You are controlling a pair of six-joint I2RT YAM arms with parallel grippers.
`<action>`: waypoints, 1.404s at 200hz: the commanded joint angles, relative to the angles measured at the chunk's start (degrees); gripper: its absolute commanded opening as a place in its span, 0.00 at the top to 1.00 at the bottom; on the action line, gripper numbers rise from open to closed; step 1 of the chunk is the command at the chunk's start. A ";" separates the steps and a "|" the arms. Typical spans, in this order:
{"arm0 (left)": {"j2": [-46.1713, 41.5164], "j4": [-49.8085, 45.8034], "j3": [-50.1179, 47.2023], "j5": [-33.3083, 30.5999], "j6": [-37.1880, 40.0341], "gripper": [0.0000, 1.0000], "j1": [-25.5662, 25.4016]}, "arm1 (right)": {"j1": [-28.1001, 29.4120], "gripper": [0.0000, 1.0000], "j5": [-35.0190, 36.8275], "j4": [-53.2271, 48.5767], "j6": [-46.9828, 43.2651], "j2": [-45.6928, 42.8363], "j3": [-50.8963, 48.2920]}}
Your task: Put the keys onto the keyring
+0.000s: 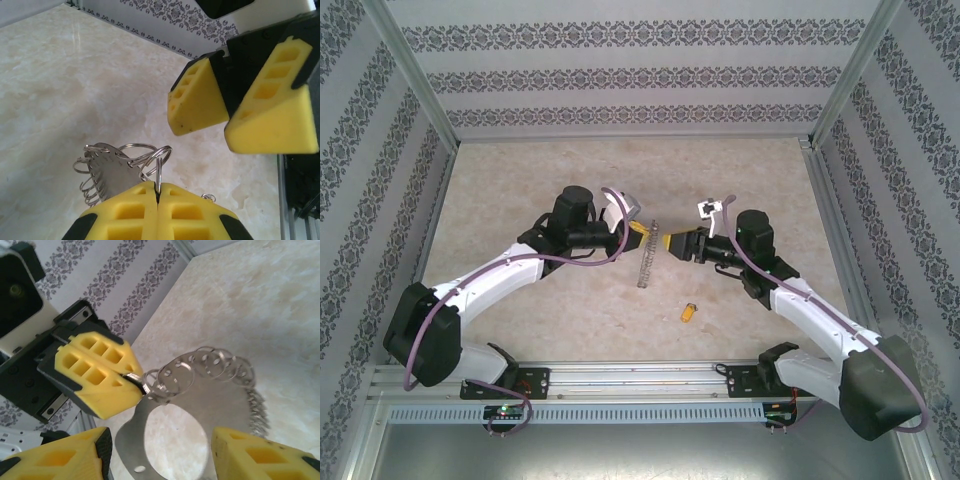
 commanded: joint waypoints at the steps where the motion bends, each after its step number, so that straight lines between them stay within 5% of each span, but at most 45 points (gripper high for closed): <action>1: 0.49 5.13 -0.96 2.81 -1.43 1.00 0.96 | 2.65 0.44 0.17 2.45 -0.92 -0.05 0.63; 104: 1.14 5.05 -1.35 5.41 -3.10 1.00 1.10 | 5.67 0.44 2.20 8.15 1.44 5.85 1.70; 191: -0.38 3.97 -1.90 6.56 -2.84 1.00 1.20 | 2.60 0.46 1.46 7.81 2.71 0.66 1.20; 281: -0.31 3.27 -0.32 10.48 -3.55 1.00 1.44 | 2.62 0.60 -0.39 7.55 2.50 -0.17 -0.58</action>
